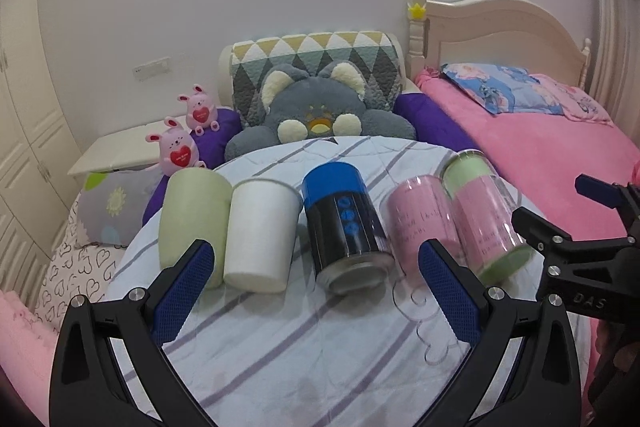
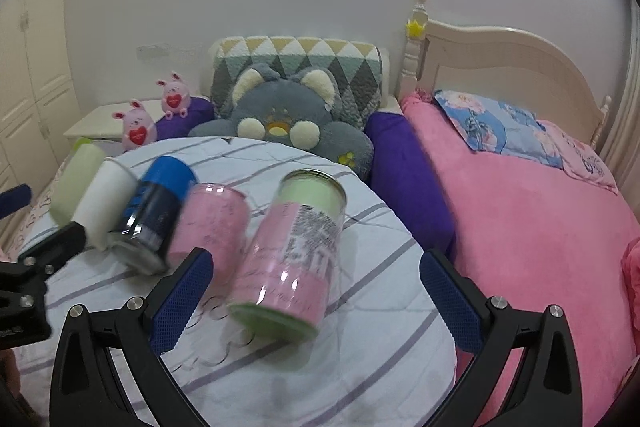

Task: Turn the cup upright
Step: 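Move the right tool toward the pink-labelled jar lying on its side, then close the right gripper around the pink-labelled jar's body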

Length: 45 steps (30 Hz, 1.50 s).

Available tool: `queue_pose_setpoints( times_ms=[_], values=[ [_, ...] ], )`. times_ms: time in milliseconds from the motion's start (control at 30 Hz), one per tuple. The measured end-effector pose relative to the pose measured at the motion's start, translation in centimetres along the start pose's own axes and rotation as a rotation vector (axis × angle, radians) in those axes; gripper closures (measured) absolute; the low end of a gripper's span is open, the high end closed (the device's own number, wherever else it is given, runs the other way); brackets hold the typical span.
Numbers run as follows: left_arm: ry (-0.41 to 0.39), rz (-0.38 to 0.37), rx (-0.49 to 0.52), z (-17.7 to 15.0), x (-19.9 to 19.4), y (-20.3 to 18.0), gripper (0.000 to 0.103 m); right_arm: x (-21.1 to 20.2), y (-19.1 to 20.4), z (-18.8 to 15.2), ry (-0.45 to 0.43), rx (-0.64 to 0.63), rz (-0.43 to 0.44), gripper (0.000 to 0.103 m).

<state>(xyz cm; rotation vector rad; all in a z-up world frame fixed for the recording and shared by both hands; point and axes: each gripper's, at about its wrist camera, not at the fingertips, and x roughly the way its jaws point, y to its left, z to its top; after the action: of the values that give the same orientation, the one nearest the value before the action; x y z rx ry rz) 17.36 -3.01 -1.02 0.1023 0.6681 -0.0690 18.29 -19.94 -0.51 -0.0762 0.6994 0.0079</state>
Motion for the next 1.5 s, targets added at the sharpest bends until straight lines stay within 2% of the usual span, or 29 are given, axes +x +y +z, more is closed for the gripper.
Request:
queue_pose_setpoints(
  times_ms=[333,767,833,867,900,1500],
  values=[
    [0.070,0.010,0.003,1.6,4.7,-0.7,0.000,5.1,-0.9,0.4,0.111,0.015,0.054,0.000],
    [0.092,0.015,0.019,1.8,6.4,-1.2,0.000,9.2,-0.5,0.5,0.236,0.030,0.120,0.001],
    [0.093,0.014,0.014,1.8,6.6,-1.0,0.000,9.4,-0.7,0.3,0.243,0.057,0.164,0.014],
    [0.093,0.016,0.012,1.8,6.7,-0.9,0.000,9.6,-0.8,0.2,0.255,0.074,0.193,0.025],
    [0.095,0.020,0.007,1.8,6.8,-0.8,0.000,9.6,-0.9,0.1,0.259,0.088,0.196,0.027],
    [0.086,0.022,0.002,1.9,5.9,-0.8,0.000,6.2,-1.8,0.5,0.181,0.082,0.174,0.029]
  ],
)
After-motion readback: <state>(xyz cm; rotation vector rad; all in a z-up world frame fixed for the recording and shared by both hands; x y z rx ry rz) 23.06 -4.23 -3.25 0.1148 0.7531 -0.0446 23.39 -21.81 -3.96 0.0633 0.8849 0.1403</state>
